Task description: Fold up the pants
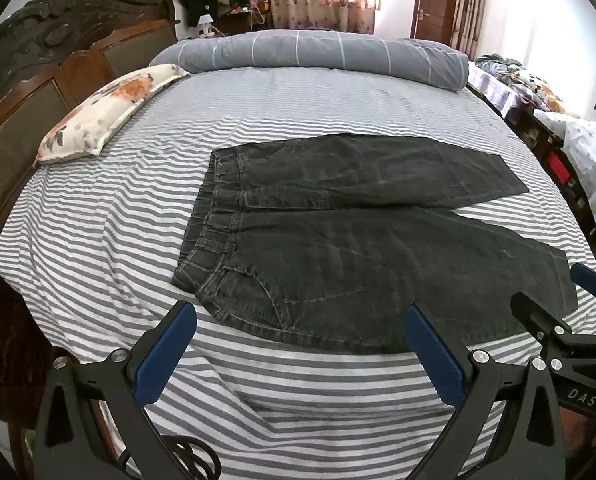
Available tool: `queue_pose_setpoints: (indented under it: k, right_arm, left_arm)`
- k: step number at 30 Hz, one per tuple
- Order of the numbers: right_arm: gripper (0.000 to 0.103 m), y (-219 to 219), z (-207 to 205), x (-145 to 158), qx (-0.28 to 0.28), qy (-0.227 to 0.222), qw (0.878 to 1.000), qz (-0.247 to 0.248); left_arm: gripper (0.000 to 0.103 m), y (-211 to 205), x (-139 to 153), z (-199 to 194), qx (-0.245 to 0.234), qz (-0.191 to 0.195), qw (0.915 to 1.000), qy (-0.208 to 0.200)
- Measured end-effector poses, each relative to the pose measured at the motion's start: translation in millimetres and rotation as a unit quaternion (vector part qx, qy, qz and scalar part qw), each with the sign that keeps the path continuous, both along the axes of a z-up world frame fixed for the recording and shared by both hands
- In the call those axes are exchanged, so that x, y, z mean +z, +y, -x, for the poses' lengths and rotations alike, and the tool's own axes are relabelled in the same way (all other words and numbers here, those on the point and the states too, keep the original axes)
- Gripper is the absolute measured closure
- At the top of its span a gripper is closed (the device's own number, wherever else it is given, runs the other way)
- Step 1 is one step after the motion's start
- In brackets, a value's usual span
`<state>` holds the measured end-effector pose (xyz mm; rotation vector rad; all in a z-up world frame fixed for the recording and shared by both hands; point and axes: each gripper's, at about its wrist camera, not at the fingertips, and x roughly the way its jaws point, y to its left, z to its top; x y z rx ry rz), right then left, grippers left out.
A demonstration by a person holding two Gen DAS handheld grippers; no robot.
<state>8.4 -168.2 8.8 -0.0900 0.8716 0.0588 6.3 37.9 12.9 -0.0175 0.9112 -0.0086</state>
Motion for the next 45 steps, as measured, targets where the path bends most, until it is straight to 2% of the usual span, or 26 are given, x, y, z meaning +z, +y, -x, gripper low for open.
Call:
queue_pose_setpoints:
  k: [6,12,19,23,28,30,32,34,36,41,45]
  right_arm:
    - [0.001,-5,-24,-8,-0.007,0.011,1.000,-0.019]
    - [0.001,-20,-63,-29,-0.015,0.036,0.997,-0.062]
    - [0.001,-22,-110,-52,-0.017,0.041,0.998,-0.049]
    - [0.001,-23,-137,-68,-0.036,0.046,0.997,-0.060]
    - [0.001,-21,-166,-92,-0.059,0.064,0.994,-0.067]
    - [0.001,-19,-175,-103,-0.062,0.072,0.994,-0.062]
    - [0.001,-19,-181,-110,-0.063,0.076,0.993,-0.059]
    - [0.001,-18,-189,-117,-0.067,0.081,0.993,-0.054]
    - [0.001,-19,-196,-122,-0.070,0.083,0.993,-0.054]
    - [0.001,-19,-206,-126,-0.074,0.081,0.993,-0.051]
    - [0.001,-15,-208,-126,-0.070,0.077,0.993,-0.048]
  left_arm:
    - [0.000,15,-9,-27,0.003,0.008,0.9999,0.012]
    - [0.000,65,-23,-74,0.027,0.081,0.9961,0.022]
    - [0.000,131,-36,-158,0.043,0.149,0.9877,0.020]
    - [0.000,166,-44,-214,0.063,0.203,0.9769,0.015]
    - [0.001,206,-81,-276,0.111,0.302,0.9450,0.058]
    - [0.002,213,-95,-290,0.125,0.319,0.9369,0.069]
    - [0.006,217,-105,-299,0.130,0.331,0.9319,0.072]
    - [0.019,219,-114,-310,0.135,0.323,0.9334,0.079]
    - [0.028,218,-121,-316,0.131,0.325,0.9331,0.083]
    - [0.035,215,-134,-329,0.122,0.329,0.9313,0.099]
    - [0.045,213,-142,-338,0.119,0.327,0.9319,0.103]
